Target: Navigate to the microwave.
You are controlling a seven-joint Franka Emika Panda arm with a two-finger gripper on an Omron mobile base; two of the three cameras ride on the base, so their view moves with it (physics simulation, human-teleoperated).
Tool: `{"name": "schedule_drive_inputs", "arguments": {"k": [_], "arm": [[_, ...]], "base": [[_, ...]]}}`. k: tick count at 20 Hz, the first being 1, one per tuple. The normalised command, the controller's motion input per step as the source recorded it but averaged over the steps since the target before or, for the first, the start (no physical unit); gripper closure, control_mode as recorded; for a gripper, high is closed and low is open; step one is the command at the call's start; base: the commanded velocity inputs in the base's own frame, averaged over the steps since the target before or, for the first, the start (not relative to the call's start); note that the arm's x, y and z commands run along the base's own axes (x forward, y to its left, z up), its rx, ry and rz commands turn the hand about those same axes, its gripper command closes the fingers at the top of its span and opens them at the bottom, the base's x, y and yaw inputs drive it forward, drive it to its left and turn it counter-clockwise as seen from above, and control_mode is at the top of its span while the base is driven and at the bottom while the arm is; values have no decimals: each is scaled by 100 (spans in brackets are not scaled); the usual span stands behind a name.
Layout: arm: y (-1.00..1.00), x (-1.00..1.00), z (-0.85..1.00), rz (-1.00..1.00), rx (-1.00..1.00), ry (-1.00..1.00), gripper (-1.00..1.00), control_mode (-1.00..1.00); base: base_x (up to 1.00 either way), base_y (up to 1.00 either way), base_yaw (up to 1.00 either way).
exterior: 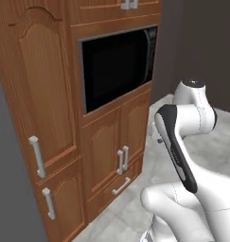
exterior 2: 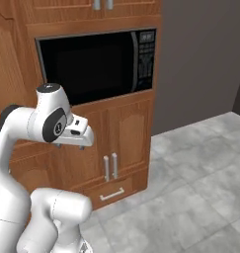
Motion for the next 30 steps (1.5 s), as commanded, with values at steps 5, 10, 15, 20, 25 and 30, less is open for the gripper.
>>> {"name": "schedule_drive_inputs", "arguments": {"k": [5, 10, 15, 20, 25, 30], "arm": [[0, 0, 0, 0, 0, 0, -100, 100], [0, 0, 0, 0, 0, 0, -100, 100], [0, 0, 0, 0, 0, 0, -100, 100], [0, 0, 0, 0, 0, 0, -100, 100], [0, 0, 0, 0, 0, 0, -100, 100], [0, 0, 0, 0, 0, 0, -100, 100]], "base": [[100, -33, 17], [99, -45, 22], [96, -23, 32], [84, -2, 34], [38, 0, 36], [33, 0, 38]]}}
